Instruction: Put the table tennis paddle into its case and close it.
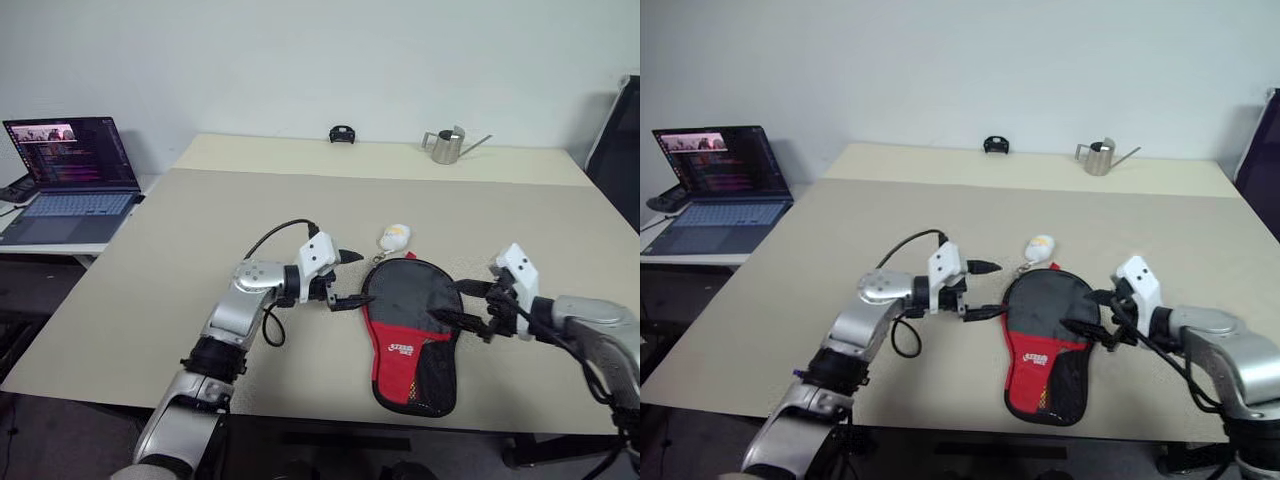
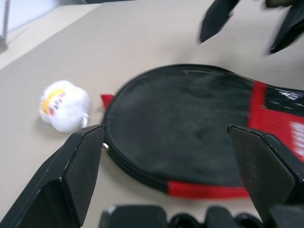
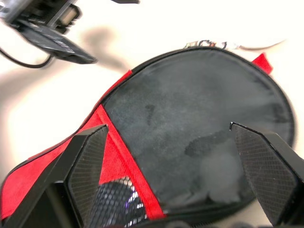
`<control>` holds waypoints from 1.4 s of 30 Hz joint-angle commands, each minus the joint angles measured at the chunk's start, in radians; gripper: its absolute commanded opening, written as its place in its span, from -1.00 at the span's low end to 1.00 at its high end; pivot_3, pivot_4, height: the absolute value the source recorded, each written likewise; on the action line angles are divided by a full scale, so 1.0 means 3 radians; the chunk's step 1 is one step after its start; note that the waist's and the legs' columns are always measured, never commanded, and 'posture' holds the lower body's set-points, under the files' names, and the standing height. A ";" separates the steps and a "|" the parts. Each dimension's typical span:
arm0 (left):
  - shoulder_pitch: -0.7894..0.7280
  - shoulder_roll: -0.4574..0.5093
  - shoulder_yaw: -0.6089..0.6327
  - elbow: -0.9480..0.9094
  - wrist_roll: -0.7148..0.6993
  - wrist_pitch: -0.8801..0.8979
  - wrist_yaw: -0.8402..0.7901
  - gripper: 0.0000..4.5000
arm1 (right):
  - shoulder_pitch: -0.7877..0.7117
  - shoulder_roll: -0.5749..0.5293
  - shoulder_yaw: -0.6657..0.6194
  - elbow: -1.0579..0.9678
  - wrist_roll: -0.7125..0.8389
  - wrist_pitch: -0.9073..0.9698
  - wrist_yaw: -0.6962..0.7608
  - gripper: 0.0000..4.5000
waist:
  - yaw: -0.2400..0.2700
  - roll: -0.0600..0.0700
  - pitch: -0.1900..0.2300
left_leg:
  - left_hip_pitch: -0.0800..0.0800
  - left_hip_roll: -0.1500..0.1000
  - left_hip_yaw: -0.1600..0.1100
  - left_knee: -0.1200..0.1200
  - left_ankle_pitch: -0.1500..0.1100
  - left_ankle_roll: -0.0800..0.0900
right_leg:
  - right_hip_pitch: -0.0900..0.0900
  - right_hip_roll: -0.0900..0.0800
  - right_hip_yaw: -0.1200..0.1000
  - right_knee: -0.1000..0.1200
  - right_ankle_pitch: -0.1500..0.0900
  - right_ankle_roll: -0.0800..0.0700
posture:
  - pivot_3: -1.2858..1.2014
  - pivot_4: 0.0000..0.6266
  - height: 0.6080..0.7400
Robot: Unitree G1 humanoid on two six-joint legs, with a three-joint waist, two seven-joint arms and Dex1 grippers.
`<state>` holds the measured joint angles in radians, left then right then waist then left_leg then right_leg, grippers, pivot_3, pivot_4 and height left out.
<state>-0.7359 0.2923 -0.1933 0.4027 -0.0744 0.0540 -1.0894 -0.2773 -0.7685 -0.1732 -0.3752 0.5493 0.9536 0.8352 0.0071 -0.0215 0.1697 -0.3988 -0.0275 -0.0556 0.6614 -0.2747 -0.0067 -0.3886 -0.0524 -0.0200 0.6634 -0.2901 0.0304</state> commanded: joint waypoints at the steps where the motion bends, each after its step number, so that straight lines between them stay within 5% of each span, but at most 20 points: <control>1: -0.0165 -0.0144 -0.0121 0.0232 0.0051 -0.0201 0.0009 0.99 | 0.0046 -0.0077 -0.0148 -0.0100 0.0096 0.0003 -0.0020 1.00 | 0.0001 -0.0001 0.0001 | 0.0000 0.0000 0.0000 0.0001 0.0000 0.0000 | 0.0000 0.0000 0.0000 0.0000 0.0000 0.0000 | 0.03 -0.52 1.00; 19: -0.0642 -0.0789 -0.0311 0.1788 0.0421 -0.0742 0.0350 0.99 | 0.0014 -0.0007 -0.0386 -0.0123 0.0266 0.0034 -0.0457 1.00 | -0.0011 -0.0004 0.0003 | 0.0002 -0.0002 0.0002 0.0003 0.0000 0.0001 | 0.0000 0.0001 0.0000 0.0006 0.0000 0.0001 | 0.03 -0.52 1.00; 24: -0.0643 -0.0842 -0.0353 0.1915 0.0486 -0.0853 0.0360 0.99 | -0.0432 0.0134 -0.0385 0.0125 0.0387 0.0159 -0.0682 1.00 | -0.0023 -0.0003 0.0003 | 0.0007 -0.0002 0.0008 0.0005 0.0001 0.0001 | 0.0001 0.0001 0.0006 0.0011 0.0001 0.0001 | 0.03 -0.52 1.00; 33: -0.0536 -0.0801 -0.0350 0.1856 0.0506 -0.0866 0.0318 0.99 | -0.1771 0.0823 0.0118 0.1545 -0.0101 0.0223 -0.1371 1.00 | -0.0034 -0.0001 0.0001 | 0.0018 -0.0001 0.0018 0.0006 0.0001 0.0001 | -0.0003 0.0000 0.0018 0.0033 0.0000 0.0000 | 0.03 -0.52 1.00; 42: -0.0395 -0.0746 -0.0358 0.1682 0.0516 -0.0813 0.0329 0.99 | -0.2411 0.1366 0.0397 0.3268 -0.0761 -0.0736 -0.1508 1.00 | -0.0052 0.0002 -0.0001 | 0.0021 -0.0002 0.0025 0.0008 0.0002 0.0000 | -0.0006 -0.0001 0.0025 0.0041 0.0000 0.0000 | 0.03 -0.52 1.00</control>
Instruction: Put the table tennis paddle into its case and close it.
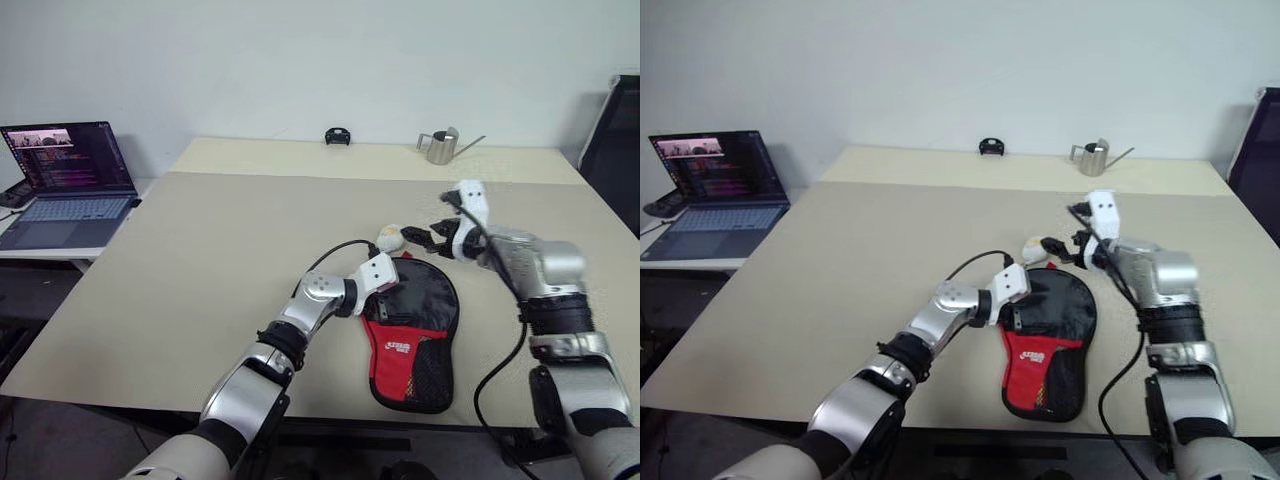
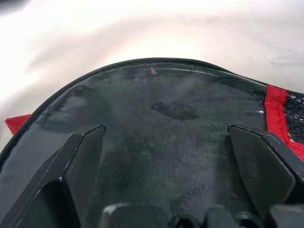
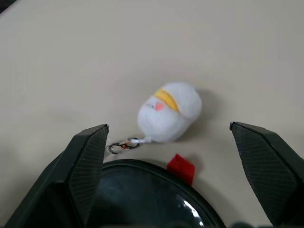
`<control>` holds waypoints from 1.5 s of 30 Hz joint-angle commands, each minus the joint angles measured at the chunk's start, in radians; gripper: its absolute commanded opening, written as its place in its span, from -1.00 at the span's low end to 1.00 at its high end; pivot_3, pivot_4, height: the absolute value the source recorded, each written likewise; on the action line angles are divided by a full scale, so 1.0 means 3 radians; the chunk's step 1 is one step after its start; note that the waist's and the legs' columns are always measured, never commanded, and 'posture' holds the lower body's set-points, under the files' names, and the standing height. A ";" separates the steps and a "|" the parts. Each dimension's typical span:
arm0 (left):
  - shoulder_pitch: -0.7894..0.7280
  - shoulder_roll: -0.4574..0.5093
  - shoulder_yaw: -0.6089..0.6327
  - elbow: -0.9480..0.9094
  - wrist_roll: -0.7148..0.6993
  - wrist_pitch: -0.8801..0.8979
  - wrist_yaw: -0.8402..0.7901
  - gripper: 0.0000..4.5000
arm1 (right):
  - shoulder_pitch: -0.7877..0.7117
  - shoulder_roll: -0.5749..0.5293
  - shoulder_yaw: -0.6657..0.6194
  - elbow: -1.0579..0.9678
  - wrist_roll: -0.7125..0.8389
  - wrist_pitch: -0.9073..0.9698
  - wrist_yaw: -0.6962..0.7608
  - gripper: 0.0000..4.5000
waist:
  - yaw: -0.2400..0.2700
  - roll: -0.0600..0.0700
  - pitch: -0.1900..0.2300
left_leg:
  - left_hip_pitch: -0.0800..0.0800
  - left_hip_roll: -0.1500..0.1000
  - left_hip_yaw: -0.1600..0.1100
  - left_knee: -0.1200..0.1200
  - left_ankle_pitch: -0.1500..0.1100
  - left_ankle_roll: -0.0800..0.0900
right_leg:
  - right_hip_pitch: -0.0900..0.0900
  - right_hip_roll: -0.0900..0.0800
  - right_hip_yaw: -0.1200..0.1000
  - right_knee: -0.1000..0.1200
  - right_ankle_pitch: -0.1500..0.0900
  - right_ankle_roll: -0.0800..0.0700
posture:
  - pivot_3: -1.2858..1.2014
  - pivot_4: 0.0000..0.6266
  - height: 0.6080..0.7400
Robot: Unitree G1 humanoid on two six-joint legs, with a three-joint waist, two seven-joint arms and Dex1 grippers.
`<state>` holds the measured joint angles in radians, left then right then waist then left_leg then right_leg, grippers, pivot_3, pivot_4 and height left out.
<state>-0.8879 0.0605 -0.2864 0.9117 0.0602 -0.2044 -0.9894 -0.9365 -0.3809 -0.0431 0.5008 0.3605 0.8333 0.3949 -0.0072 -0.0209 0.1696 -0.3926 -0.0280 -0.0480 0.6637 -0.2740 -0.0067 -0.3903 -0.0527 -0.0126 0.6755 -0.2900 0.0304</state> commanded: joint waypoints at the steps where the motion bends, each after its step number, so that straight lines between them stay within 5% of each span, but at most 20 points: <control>1: 0.0130 0.0036 -0.0051 -0.0041 0.0069 0.0057 -0.0005 0.99 | -0.0287 0.0130 -0.0043 0.0537 -0.0173 -0.0460 -0.0035 1.00 | -0.0008 0.0000 0.0000 | 0.0001 0.0000 0.0000 0.0000 0.0000 0.0000 | 0.0000 0.0000 0.0000 0.0001 0.0000 0.0000 | 0.03 -0.52 1.00; 11: 0.0242 0.0101 -0.0066 -0.0243 0.0078 0.0165 0.0033 0.99 | -0.0873 0.0592 -0.0201 0.1928 -0.0337 -0.1236 -0.0048 1.00 | -0.0068 0.0002 -0.0001 | 0.0004 0.0001 0.0002 0.0001 0.0001 -0.0002 | -0.0001 -0.0001 0.0004 0.0006 0.0000 0.0000 | 0.03 -0.52 1.00; 23: 0.0381 0.0218 -0.0070 -0.0462 0.0095 0.0296 0.0116 0.99 | -0.1011 0.1057 -0.0052 0.2531 -0.0896 -0.2143 -0.0378 1.00 | -0.0085 0.0005 -0.0003 | 0.0010 0.0002 0.0003 0.0000 0.0004 -0.0008 | -0.0001 -0.0001 0.0007 0.0015 0.0000 0.0000 | 0.03 -0.52 1.00; 28: 0.0441 0.0286 -0.0081 -0.0523 0.0104 0.0335 0.0138 1.00 | -0.1002 0.1181 -0.0065 0.2601 -0.1001 -0.2304 -0.0590 0.45 | -0.0095 0.0007 -0.0004 | 0.0022 0.0003 0.0005 -0.0002 0.0005 -0.0009 | 0.0003 0.0000 0.0010 0.0019 0.0000 -0.0001 | 0.03 -0.52 1.00; 37: 0.0467 0.0276 -0.0122 -0.0551 0.0119 0.0362 0.0137 1.00 | -0.0929 0.1277 -0.0035 0.2624 -0.1138 -0.2355 -0.0775 -0.93 | -0.0107 0.0008 -0.0010 | 0.0030 0.0006 0.0008 -0.0004 0.0005 -0.0009 | 0.0007 0.0002 0.0012 0.0021 0.0001 -0.0001 | 0.03 -0.52 1.00; 45: 0.0485 0.0262 -0.0146 -0.0555 0.0127 0.0364 0.0131 1.00 | -0.0904 0.1213 -0.0059 0.2591 -0.1207 -0.2424 -0.0882 -0.98 | -0.0108 0.0008 -0.0014 | 0.0030 0.0006 0.0009 -0.0004 0.0005 -0.0009 | 0.0008 0.0002 0.0012 0.0020 0.0001 -0.0001 | 0.03 -0.52 1.00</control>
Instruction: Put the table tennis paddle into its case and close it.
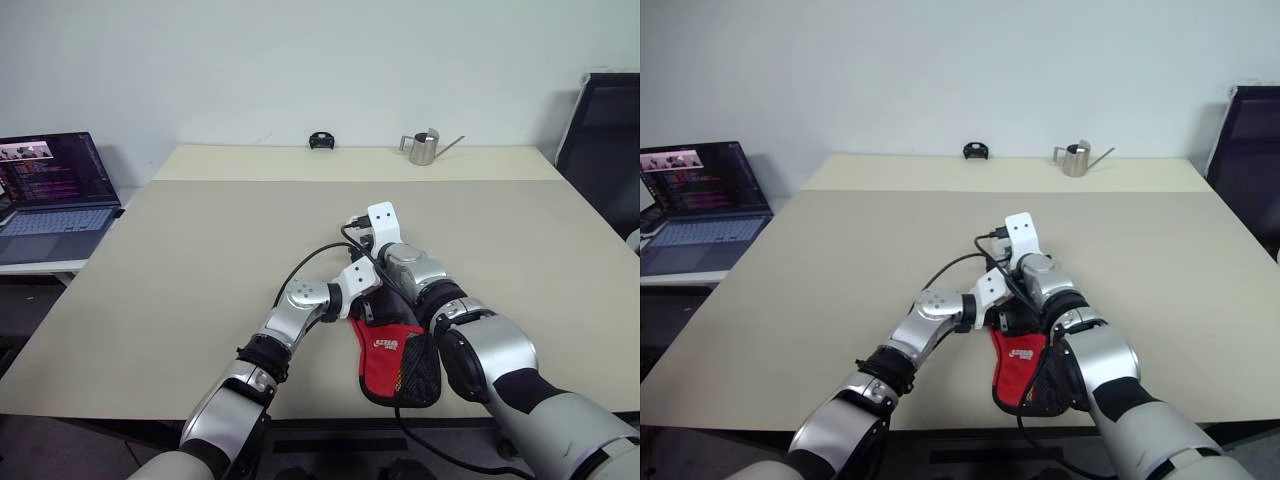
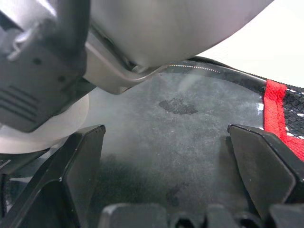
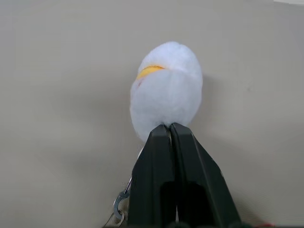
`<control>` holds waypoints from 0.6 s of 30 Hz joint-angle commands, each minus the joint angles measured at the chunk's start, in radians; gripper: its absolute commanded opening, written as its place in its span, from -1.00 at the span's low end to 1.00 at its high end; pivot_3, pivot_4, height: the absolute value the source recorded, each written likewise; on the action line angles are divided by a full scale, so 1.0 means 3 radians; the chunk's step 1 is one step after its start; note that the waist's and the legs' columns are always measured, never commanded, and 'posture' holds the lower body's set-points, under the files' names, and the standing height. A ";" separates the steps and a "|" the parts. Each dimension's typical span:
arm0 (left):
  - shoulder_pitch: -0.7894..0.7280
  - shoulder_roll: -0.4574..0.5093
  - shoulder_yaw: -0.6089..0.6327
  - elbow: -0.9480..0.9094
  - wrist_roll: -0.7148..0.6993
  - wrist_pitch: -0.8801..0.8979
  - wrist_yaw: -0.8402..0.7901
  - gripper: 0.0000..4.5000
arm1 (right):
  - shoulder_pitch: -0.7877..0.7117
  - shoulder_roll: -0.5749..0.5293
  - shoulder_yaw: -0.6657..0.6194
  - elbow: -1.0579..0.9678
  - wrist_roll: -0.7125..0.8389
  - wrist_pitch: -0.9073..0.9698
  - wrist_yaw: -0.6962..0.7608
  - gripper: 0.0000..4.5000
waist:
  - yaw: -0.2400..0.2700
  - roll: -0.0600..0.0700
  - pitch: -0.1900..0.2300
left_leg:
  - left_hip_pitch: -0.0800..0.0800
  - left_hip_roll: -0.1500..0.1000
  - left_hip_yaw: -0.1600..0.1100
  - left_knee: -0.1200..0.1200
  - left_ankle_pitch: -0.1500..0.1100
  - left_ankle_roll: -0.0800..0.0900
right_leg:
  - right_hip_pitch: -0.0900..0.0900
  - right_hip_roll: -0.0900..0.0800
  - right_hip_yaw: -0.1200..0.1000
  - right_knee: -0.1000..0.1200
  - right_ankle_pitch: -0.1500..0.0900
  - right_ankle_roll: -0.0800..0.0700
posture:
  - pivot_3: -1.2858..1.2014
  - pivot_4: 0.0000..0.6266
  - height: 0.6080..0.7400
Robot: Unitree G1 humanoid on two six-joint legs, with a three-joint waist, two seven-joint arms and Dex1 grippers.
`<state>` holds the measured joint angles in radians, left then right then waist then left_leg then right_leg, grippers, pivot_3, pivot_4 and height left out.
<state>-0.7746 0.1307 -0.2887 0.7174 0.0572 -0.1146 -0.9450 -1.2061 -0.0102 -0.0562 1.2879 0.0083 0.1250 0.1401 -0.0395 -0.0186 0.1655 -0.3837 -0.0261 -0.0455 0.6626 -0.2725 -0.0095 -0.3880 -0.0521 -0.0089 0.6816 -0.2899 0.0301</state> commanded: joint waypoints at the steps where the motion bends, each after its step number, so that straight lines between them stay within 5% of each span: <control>1: 0.0111 0.0030 -0.0139 0.0088 0.0136 0.0066 -0.0019 1.00 | 0.0001 -0.0045 -0.0015 -0.0042 -0.0040 -0.0067 -0.0033 -0.98 | 0.0000 0.0000 0.0000 | 0.0000 0.0000 0.0000 0.0000 0.0000 0.0000 | 0.0000 0.0000 0.0000 0.0000 0.0000 0.0000 | 0.03 -0.52 1.00; 18: 0.0075 -0.0009 -0.0185 0.0196 0.0143 0.0018 -0.0062 1.00 | 0.0430 -0.0547 0.0018 -0.0882 -0.0002 0.0512 0.0519 -0.90 | 0.0012 0.0000 -0.0001 | -0.0001 0.0000 0.0001 -0.0001 0.0000 0.0001 | 0.0002 0.0000 -0.0001 -0.0003 0.0000 0.0000 | 0.03 -0.52 1.00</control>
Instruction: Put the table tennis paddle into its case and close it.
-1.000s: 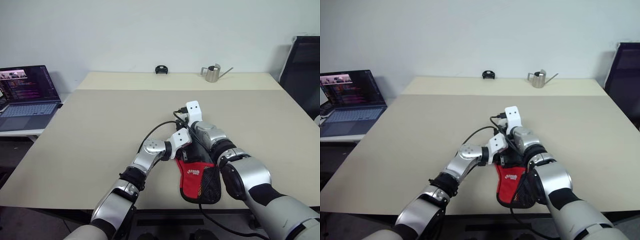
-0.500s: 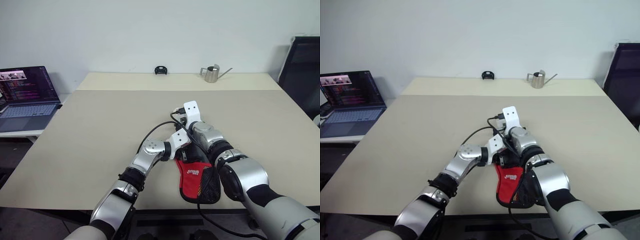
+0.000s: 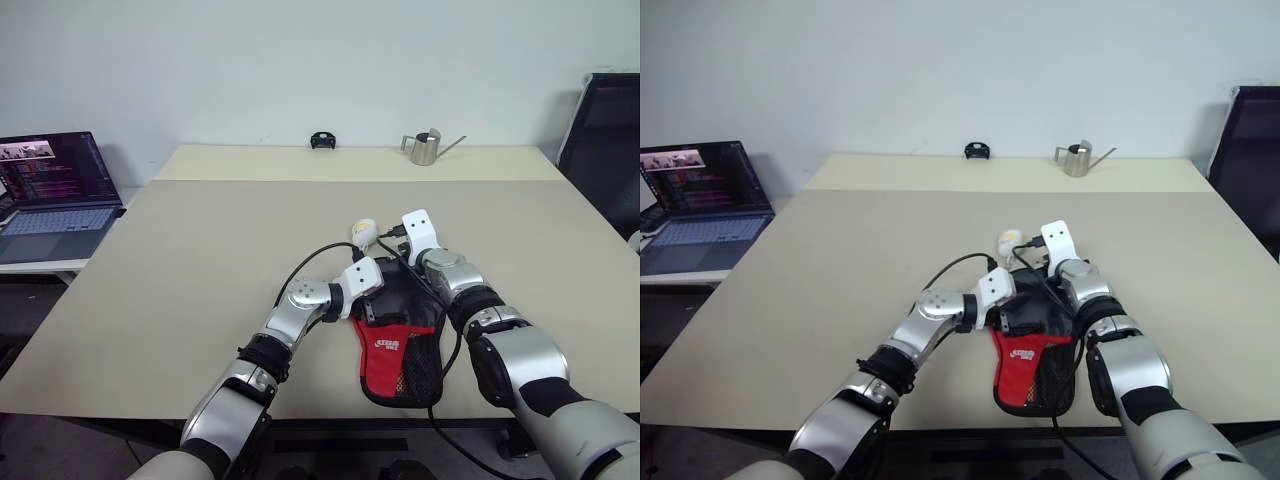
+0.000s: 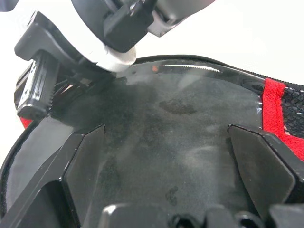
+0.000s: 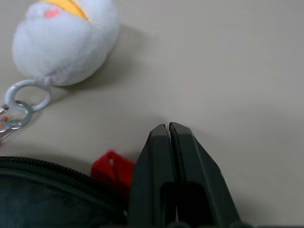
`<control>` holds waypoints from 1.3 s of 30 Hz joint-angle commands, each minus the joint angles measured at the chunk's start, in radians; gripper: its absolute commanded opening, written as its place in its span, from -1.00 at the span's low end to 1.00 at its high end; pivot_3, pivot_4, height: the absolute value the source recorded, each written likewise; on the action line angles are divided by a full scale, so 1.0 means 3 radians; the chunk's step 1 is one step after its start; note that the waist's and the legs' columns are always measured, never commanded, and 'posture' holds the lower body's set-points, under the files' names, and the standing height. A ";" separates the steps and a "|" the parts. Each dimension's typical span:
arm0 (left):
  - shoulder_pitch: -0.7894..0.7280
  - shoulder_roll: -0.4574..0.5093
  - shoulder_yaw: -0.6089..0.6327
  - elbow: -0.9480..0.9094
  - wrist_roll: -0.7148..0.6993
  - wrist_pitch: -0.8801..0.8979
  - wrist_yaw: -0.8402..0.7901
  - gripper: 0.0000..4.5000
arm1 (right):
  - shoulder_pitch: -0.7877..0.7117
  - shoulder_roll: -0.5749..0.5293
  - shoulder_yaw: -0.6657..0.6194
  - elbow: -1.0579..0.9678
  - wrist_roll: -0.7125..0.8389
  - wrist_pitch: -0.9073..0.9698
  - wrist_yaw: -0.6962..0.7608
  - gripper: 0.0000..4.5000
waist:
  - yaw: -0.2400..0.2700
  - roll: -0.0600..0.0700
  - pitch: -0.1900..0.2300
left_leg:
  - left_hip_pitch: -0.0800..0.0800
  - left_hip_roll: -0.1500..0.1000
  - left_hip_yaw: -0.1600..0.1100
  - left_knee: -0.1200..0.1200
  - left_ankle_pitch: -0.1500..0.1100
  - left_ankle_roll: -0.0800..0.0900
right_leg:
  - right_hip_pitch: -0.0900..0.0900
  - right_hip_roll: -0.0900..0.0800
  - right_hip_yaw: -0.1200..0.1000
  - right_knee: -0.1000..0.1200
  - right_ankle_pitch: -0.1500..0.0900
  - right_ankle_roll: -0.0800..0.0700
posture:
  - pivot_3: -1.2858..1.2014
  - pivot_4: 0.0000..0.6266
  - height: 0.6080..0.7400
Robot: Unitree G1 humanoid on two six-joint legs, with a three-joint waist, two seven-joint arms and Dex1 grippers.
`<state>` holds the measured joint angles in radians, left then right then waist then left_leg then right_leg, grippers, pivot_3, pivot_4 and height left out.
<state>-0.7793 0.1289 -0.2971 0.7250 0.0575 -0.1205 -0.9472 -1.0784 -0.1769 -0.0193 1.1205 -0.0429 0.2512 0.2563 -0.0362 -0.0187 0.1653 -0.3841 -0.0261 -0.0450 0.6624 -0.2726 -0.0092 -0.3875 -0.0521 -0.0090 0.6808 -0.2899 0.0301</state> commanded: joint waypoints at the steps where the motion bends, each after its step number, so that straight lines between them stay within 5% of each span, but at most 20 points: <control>1: 0.0091 -0.0003 -0.0158 0.0173 0.0142 0.0035 -0.0058 1.00 | 0.0016 0.0021 -0.0137 -0.0405 0.0226 0.0126 0.0179 -0.82 | 0.0001 0.0000 0.0000 | 0.0000 0.0000 0.0000 0.0000 0.0000 0.0000 | 0.0000 0.0000 0.0000 0.0000 0.0000 0.0000 | 0.03 -0.52 1.00; 12: 0.0108 -0.0001 -0.0169 0.0160 0.0147 0.0036 -0.0065 1.00 | -0.0266 0.0180 -0.0113 -0.0084 0.0166 -0.0220 -0.0001 0.76 | 0.0007 0.0000 0.0000 | 0.0001 0.0000 0.0000 0.0000 0.0000 0.0000 | 0.0000 0.0000 -0.0001 0.0000 0.0000 0.0000 | 0.03 -0.52 1.00; 25: 0.0324 0.0104 -0.0152 -0.0179 0.0150 0.0219 0.0006 1.00 | -0.0528 0.0681 0.0103 0.0617 -0.0234 -0.0788 -0.0712 0.76 | 0.0004 0.0001 -0.0001 | 0.0001 0.0000 0.0000 -0.0002 0.0000 -0.0001 | -0.0001 0.0000 0.0000 0.0000 0.0000 -0.0001 | 0.03 -0.52 1.00; 31: 0.0347 0.0162 -0.0146 -0.0250 0.0140 0.0271 0.0017 1.00 | -0.0581 0.0375 0.0399 0.0640 -0.0640 -0.0858 -0.1059 0.76 | 0.0007 0.0001 -0.0001 | 0.0002 0.0000 0.0000 -0.0001 0.0000 -0.0001 | -0.0001 0.0000 0.0000 0.0001 0.0000 -0.0001 | 0.03 -0.52 1.00; 39: 0.0297 0.0108 -0.0180 -0.0144 0.0131 0.0224 0.0012 1.00 | -0.0577 0.0060 0.0337 0.0603 -0.0637 -0.0861 -0.0922 0.76 | -0.0011 0.0002 -0.0001 | 0.0005 0.0001 0.0002 -0.0001 0.0000 0.0000 | 0.0002 0.0001 0.0002 0.0001 0.0000 -0.0001 | 0.03 -0.52 1.00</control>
<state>-0.7179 0.1553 -0.3095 0.6201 0.0574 -0.0731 -0.9362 -1.2188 -0.1671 0.0971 1.3223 -0.2513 0.0101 -0.0354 -0.0393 -0.0181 0.1649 -0.3822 -0.0260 -0.0443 0.6620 -0.2725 -0.0093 -0.3867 -0.0519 -0.0085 0.6812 -0.2900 0.0298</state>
